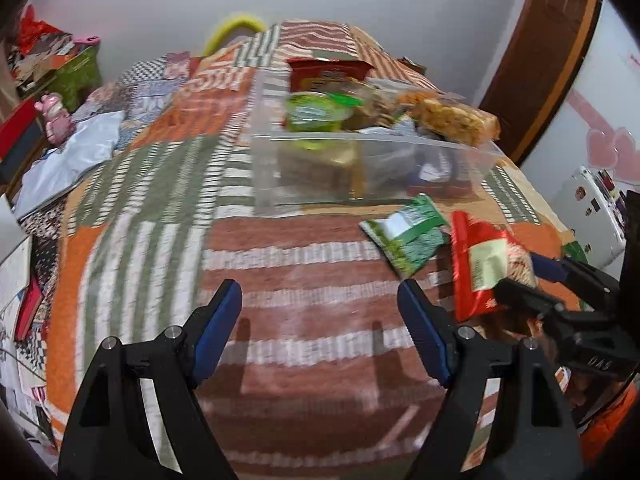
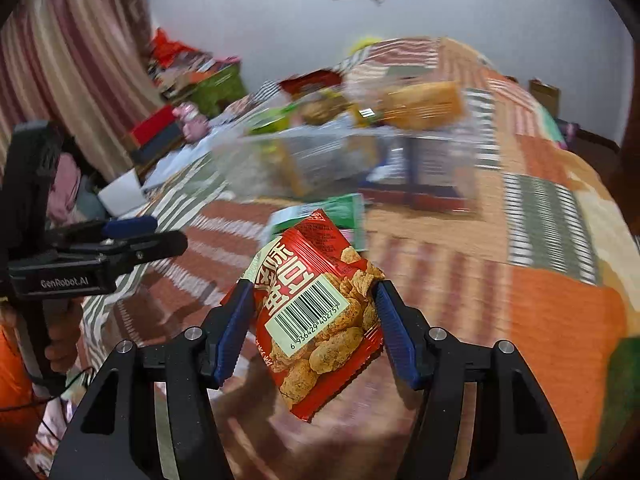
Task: Organize snacks
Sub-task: 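Grasp the green pea bag with left tool while right tool grasps the red peanut bag, then drop green pea bag into the box with left tool while right tool drops the peanut bag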
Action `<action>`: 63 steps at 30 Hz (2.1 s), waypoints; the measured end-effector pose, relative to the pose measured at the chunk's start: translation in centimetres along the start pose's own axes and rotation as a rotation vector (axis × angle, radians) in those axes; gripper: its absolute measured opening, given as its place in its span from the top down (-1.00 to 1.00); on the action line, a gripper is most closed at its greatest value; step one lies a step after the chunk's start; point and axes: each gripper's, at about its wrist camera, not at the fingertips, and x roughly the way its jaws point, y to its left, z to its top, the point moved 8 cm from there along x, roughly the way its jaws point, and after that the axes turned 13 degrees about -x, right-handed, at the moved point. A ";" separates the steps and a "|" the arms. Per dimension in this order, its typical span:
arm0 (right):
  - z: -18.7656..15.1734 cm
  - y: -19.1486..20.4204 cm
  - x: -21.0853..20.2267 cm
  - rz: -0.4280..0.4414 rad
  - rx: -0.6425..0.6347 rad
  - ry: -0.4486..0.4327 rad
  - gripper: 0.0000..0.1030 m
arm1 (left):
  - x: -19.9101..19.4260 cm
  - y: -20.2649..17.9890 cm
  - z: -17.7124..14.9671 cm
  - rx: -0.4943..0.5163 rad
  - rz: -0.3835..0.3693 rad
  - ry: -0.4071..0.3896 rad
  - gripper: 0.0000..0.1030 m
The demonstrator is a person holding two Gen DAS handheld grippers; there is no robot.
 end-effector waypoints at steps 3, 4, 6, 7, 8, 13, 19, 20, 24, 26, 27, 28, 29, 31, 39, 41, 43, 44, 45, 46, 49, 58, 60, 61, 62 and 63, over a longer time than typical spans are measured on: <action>-0.2 -2.3 -1.6 -0.029 0.047 -0.029 -0.14 | 1.3 -1.8 0.2 0.017 -0.013 0.027 -0.55; -0.2 -2.8 -1.9 -0.036 0.056 -0.035 -0.14 | 1.7 -2.4 0.3 0.024 -0.016 0.034 -0.55; -0.3 -4.0 -2.7 -0.047 0.080 -0.048 -0.14 | 2.9 -4.0 0.7 0.049 -0.024 0.052 -0.55; -0.4 -4.6 -3.1 -0.048 0.090 -0.055 -0.14 | 3.2 -4.4 0.8 0.060 -0.023 0.057 -0.55; -0.4 -5.3 -3.5 -0.051 0.100 -0.062 -0.14 | 4.0 -5.3 1.0 0.083 -0.014 0.066 -0.55; -0.5 -6.9 -4.5 -0.052 0.127 -0.084 -0.14 | 7.3 -7.8 1.7 0.211 0.039 0.100 -0.63; -0.5 -8.1 -4.7 -0.046 0.153 -0.097 -0.14 | 9.8 -8.9 2.3 0.202 -0.002 0.154 -0.67; -0.5 -8.3 -4.6 -0.045 0.156 -0.097 -0.14 | 10.0 -8.9 2.3 0.191 -0.015 0.164 -0.66; -0.3 -8.4 -4.4 -0.040 0.158 -0.098 -0.14 | 9.5 -9.1 1.6 0.208 -0.043 0.163 -0.66; -0.3 -8.4 -4.2 -0.036 0.158 -0.097 -0.14 | 9.1 -9.0 1.0 0.224 -0.053 0.163 -0.66; -0.3 -8.2 -4.2 -0.035 0.157 -0.096 -0.14 | 8.7 -9.0 0.7 0.235 -0.063 0.164 -0.66; -0.2 -8.2 -4.1 -0.034 0.155 -0.096 -0.14 | 8.5 -9.1 0.2 0.243 -0.069 0.164 -0.66; -0.2 -8.1 -4.0 -0.033 0.154 -0.096 -0.14 | 8.3 -9.1 -0.1 0.251 -0.073 0.161 -0.65; -0.1 -7.8 -3.9 -0.031 0.152 -0.095 -0.14 | 7.9 -8.8 -0.5 0.259 -0.062 0.144 -0.45; 0.7 -6.6 -4.1 -0.023 0.136 -0.106 -0.14 | 6.6 -7.9 -0.6 0.229 -0.031 0.075 -0.02; 1.0 -6.3 -4.2 -0.024 0.129 -0.109 -0.14 | 5.6 -7.4 -0.7 0.219 -0.040 0.057 -0.02; 1.4 -6.2 -4.3 -0.026 0.123 -0.116 -0.14 | 4.6 -6.8 -0.6 0.202 -0.045 0.033 -0.02; 1.7 -6.2 -4.4 -0.027 0.121 -0.120 -0.14 | 4.2 -6.6 -0.3 0.191 -0.047 0.022 -0.01; 2.0 -6.1 -4.4 -0.030 0.118 -0.124 -0.14 | 3.5 -6.2 0.0 0.181 -0.050 0.015 -0.01; 2.4 -6.1 -4.4 -0.032 0.114 -0.130 -0.14 | 2.9 -5.9 0.3 0.165 -0.056 0.004 -0.01; 3.6 -5.7 -4.6 -0.030 0.101 -0.151 -0.14 | 1.4 -5.0 1.8 0.122 -0.070 -0.034 -0.01; 8.1 -4.5 -3.9 -0.035 0.042 -0.200 -0.14 | -1.7 -3.5 6.0 0.039 -0.085 -0.138 -0.01; 8.9 -4.3 -3.4 -0.034 0.030 -0.204 -0.14 | -1.6 -3.5 7.3 0.030 -0.085 -0.153 -0.01; 9.2 -4.2 -3.2 -0.033 0.026 -0.204 -0.14 | -1.3 -3.2 8.0 0.027 -0.084 -0.158 -0.02; 9.5 -4.2 -2.9 -0.033 0.020 -0.204 -0.15 | -1.2 -3.0 8.5 0.026 -0.082 -0.163 -0.02; 9.9 -4.1 -2.6 -0.034 0.013 -0.203 -0.15 | -1.1 -2.9 9.0 0.025 -0.078 -0.168 -0.02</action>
